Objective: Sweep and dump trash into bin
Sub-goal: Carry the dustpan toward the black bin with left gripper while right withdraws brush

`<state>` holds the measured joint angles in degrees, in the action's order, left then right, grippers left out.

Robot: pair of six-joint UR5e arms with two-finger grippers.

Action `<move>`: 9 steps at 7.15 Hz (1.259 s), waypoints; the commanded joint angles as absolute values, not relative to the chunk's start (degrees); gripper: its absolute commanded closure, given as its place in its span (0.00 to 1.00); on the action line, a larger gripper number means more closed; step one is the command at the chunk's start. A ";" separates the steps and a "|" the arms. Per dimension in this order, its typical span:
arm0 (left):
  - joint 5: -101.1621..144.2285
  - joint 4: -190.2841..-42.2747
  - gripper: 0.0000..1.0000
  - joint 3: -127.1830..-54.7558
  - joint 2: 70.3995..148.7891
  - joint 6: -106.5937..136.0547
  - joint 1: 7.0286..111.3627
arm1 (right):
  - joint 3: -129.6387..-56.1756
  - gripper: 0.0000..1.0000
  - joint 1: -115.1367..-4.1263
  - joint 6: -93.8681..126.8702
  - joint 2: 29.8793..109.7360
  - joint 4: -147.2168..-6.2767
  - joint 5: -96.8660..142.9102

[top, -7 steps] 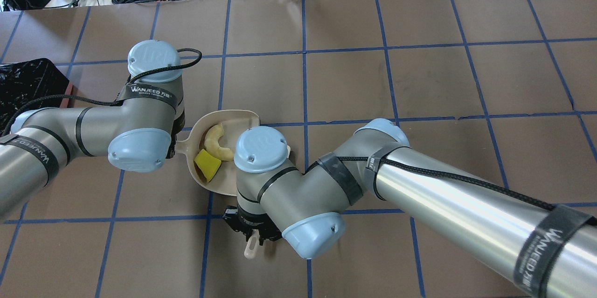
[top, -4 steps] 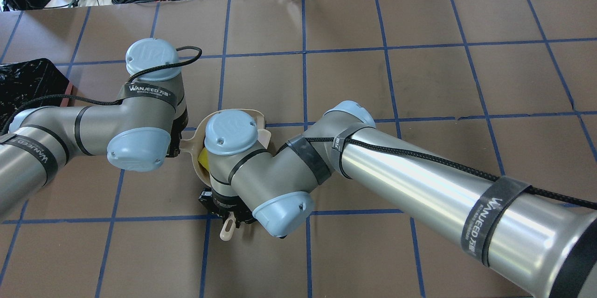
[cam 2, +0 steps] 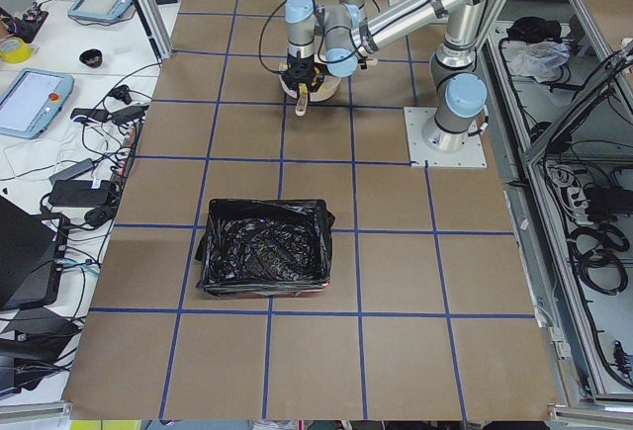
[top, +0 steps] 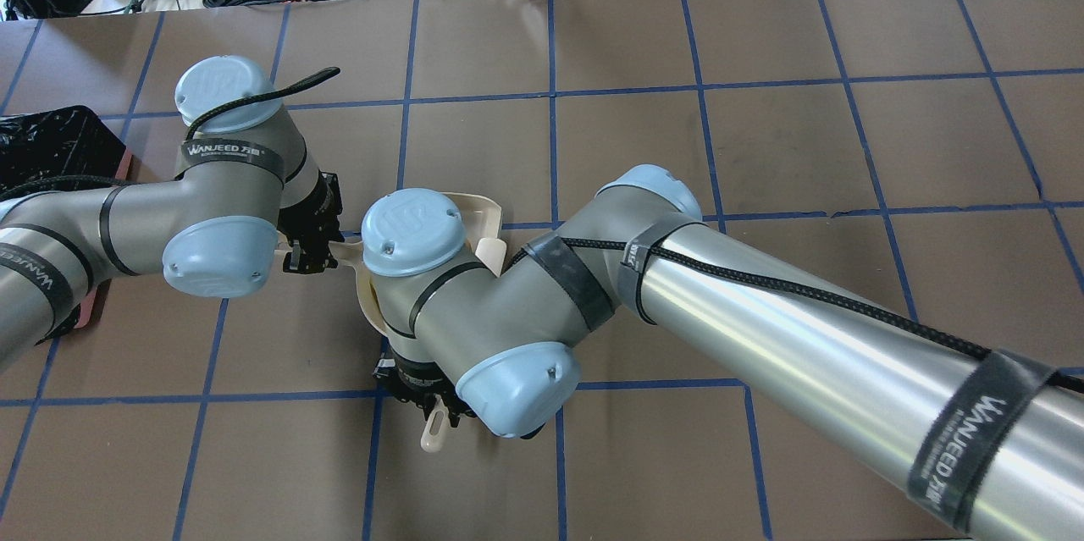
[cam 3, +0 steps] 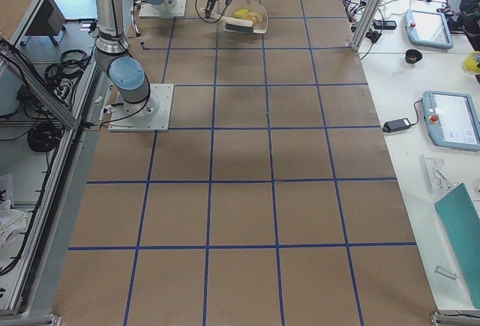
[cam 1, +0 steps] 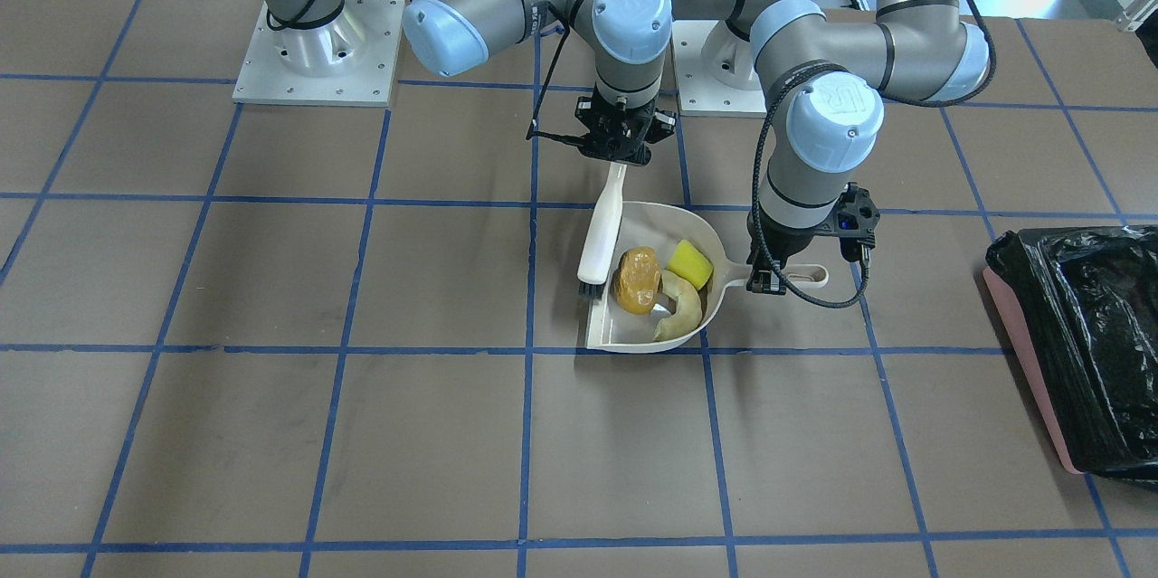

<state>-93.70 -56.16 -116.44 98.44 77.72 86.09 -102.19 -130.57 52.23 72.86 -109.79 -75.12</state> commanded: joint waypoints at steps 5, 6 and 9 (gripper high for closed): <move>-89.47 -65.33 1.00 -103.49 99.92 65.87 75.07 | -102.74 0.95 -119.84 34.15 79.36 -100.37 -80.94; -88.78 -67.57 1.00 -99.71 101.06 64.26 73.32 | -102.74 0.94 -115.79 28.62 79.45 -99.41 -85.04; -85.79 -74.24 1.00 -92.57 102.92 55.84 64.90 | -102.48 0.93 -102.45 8.34 79.54 -97.64 -92.63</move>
<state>-86.79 -70.66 -95.76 102.25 59.79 68.71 -102.65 -108.89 17.49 79.51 -97.42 -90.77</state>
